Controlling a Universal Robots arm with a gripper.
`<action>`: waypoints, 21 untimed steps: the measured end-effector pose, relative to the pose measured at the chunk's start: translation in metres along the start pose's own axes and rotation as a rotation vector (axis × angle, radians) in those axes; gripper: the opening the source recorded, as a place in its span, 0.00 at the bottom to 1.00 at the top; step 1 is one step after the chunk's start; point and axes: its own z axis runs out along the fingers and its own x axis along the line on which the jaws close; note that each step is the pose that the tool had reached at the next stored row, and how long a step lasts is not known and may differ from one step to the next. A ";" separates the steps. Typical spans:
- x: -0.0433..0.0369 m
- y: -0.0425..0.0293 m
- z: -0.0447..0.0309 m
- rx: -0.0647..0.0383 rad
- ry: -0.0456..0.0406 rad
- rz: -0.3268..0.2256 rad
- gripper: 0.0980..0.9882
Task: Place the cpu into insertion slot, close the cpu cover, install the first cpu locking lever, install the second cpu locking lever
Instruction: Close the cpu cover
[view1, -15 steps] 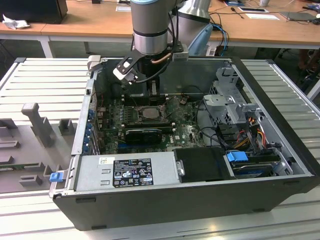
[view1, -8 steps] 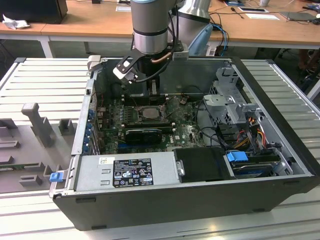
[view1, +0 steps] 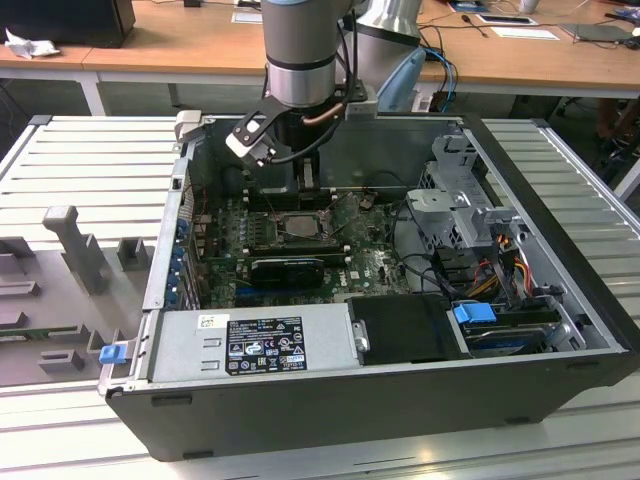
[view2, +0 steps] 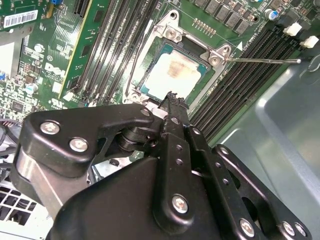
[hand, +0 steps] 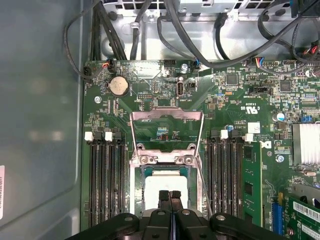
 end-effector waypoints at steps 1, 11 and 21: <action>0.0000 0.0000 -0.0002 0.000 0.0000 0.000 0.01; 0.0000 0.0002 -0.0018 0.000 0.0000 0.000 0.01; 0.0000 0.0003 -0.0038 0.000 -0.0004 0.000 0.01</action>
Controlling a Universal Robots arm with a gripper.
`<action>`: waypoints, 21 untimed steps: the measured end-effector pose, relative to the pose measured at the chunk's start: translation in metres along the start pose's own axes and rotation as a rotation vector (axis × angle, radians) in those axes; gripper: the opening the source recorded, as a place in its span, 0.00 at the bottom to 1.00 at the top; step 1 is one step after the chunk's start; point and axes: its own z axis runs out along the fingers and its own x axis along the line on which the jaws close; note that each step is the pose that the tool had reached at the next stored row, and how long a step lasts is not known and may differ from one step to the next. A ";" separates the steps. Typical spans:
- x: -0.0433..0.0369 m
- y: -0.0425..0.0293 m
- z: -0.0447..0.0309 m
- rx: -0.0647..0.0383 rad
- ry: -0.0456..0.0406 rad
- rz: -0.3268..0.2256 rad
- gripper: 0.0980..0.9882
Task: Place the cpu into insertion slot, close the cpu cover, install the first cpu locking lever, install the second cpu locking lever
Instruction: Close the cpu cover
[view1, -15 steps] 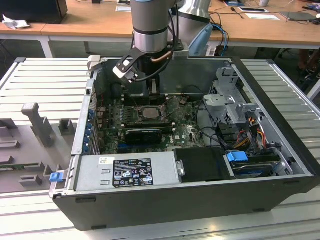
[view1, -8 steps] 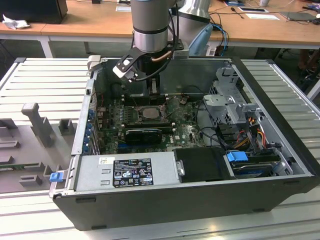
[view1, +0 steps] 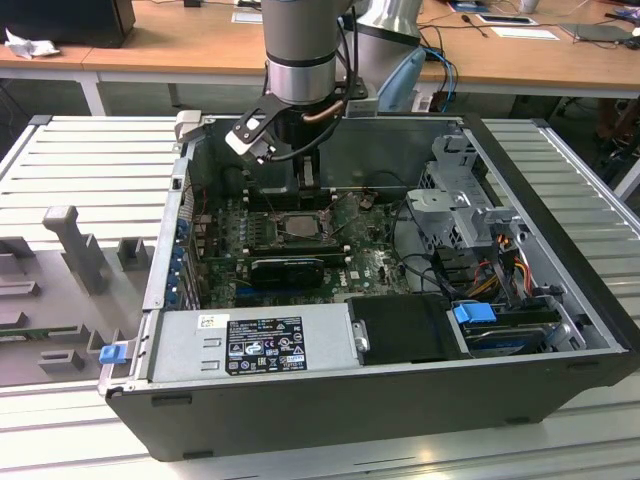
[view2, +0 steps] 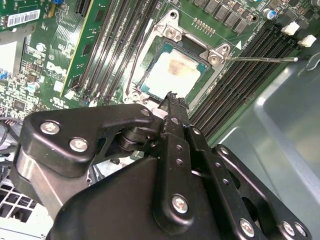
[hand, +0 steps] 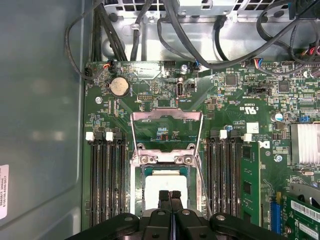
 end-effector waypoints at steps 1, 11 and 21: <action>0.0001 0.0001 -0.0010 0.000 0.0004 0.000 0.01; 0.0004 0.0061 -0.0134 0.000 0.0004 0.000 0.01; 0.0009 0.0273 -0.0210 0.003 0.0005 0.000 0.01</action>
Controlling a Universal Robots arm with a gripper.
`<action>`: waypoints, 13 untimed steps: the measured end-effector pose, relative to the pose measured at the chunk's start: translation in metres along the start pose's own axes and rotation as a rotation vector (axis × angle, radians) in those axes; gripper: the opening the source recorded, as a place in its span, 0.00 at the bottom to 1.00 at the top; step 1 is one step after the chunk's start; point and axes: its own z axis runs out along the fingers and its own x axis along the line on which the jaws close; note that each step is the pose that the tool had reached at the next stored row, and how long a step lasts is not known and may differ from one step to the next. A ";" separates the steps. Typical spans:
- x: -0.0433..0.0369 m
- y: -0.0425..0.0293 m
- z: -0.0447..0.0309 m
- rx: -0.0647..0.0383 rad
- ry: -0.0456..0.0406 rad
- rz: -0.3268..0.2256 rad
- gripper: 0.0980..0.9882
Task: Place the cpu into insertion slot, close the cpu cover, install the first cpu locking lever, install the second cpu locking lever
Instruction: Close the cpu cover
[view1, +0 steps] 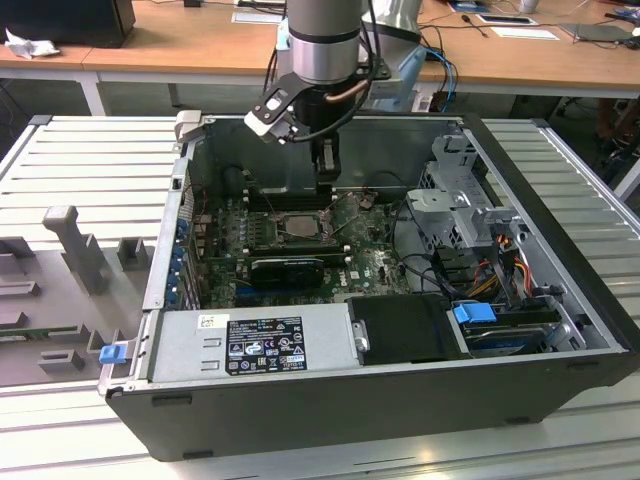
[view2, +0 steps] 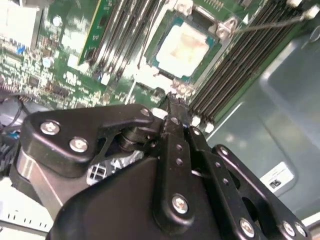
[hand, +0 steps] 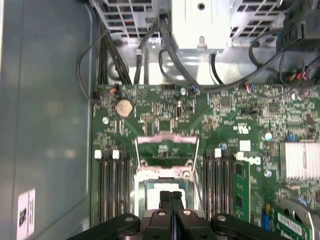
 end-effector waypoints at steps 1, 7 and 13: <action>0.0000 0.0054 0.0004 0.001 -0.0001 0.000 0.01; 0.0002 0.0283 0.0021 0.006 -0.0004 0.000 0.01; 0.0004 0.0460 0.0037 0.008 -0.0003 0.000 0.01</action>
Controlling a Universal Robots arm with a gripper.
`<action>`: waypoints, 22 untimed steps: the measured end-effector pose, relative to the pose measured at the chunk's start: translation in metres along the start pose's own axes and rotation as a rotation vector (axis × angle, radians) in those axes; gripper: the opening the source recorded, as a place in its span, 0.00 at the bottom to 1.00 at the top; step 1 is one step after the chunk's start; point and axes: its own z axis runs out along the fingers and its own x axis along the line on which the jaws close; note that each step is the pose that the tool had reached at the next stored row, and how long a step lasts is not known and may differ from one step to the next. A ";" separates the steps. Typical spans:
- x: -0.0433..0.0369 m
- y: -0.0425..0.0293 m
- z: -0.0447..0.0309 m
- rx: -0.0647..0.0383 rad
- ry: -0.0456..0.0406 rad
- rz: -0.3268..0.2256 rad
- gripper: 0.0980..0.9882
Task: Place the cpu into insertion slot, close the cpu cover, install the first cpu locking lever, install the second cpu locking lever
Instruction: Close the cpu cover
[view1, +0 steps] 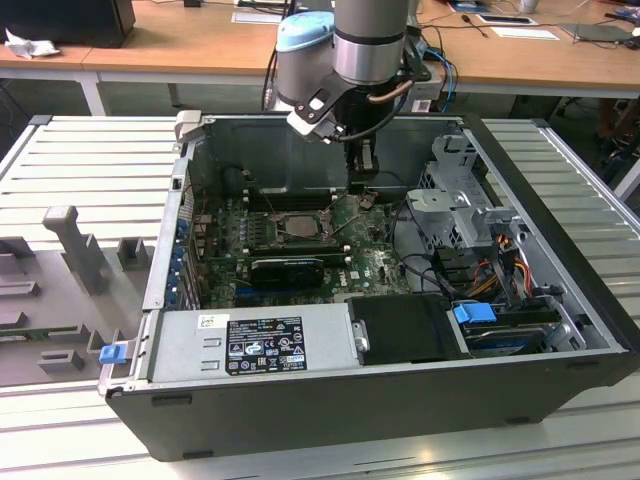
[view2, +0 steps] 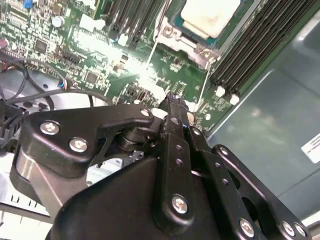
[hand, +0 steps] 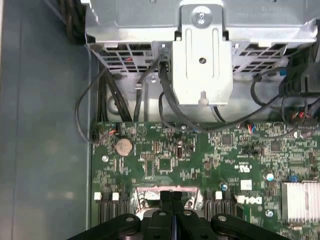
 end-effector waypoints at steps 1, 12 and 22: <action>0.0000 0.0034 0.0003 0.002 0.0001 0.000 0.01; -0.0001 0.0262 0.0201 0.014 0.0000 0.000 0.01; -0.0004 0.0197 0.0276 0.039 0.0007 0.001 0.01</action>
